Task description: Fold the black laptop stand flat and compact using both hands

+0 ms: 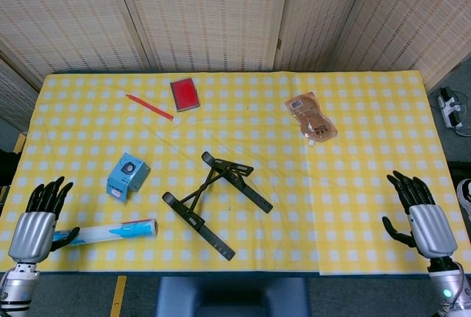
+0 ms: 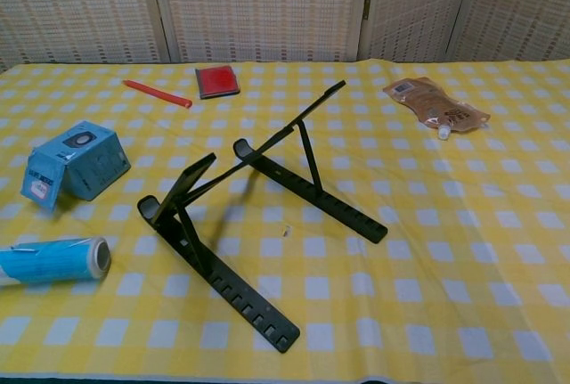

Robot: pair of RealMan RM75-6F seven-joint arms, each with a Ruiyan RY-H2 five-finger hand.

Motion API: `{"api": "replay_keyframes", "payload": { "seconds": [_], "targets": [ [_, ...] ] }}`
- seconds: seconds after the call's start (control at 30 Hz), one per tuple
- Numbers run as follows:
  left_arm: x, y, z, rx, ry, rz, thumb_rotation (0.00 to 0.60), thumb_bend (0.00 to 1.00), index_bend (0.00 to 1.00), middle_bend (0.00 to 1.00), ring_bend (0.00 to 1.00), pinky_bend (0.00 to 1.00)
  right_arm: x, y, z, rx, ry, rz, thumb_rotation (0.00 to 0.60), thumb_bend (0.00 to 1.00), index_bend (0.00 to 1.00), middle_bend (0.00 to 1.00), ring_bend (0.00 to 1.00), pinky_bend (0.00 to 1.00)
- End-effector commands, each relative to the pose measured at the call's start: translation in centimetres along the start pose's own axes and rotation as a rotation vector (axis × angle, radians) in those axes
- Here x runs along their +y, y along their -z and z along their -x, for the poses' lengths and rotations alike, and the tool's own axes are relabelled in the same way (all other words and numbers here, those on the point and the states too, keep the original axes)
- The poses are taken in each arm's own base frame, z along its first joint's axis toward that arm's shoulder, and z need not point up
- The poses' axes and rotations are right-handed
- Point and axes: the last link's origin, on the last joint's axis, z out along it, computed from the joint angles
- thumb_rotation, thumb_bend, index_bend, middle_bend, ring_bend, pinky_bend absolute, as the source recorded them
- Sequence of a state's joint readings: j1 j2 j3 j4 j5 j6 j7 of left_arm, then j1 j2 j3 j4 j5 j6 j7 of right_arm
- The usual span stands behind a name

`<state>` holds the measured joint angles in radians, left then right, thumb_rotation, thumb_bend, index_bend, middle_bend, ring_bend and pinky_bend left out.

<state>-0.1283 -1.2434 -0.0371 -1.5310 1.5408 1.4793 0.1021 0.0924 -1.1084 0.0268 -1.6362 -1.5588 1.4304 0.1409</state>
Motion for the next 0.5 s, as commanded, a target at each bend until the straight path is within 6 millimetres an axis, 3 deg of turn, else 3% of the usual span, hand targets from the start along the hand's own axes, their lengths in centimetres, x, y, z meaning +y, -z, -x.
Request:
{"api": "replay_keyframes", "payload": {
  "seconds": [0.03,0.3,0.5],
  "targets": [
    [0.1,-0.1,0.0,-0.003,0.002,0.005,0.600,0.26,0.06,0.04,0.03,0.00,-0.8,-0.7,0.3,-0.074,-0.011,-0.031,0.600,0.42,0.00,0.07,0.09,0.02],
    [0.8,-0.2,0.1,-0.018,0.012,0.040,0.600,0.26,0.06,0.04,0.04,0.00,-2.9,-2.6,0.8,-0.146,0.000,-0.110,0.600,0.42,0.00,0.07,0.09,0.03],
    [1.9,-1.2,-0.3,-0.041,0.058,0.146,0.600,0.26,0.07,0.05,0.05,0.00,-3.1,-2.7,0.0,-0.119,-0.001,-0.121,0.600,0.42,0.00,0.07,0.09,0.03]
  ]
}}
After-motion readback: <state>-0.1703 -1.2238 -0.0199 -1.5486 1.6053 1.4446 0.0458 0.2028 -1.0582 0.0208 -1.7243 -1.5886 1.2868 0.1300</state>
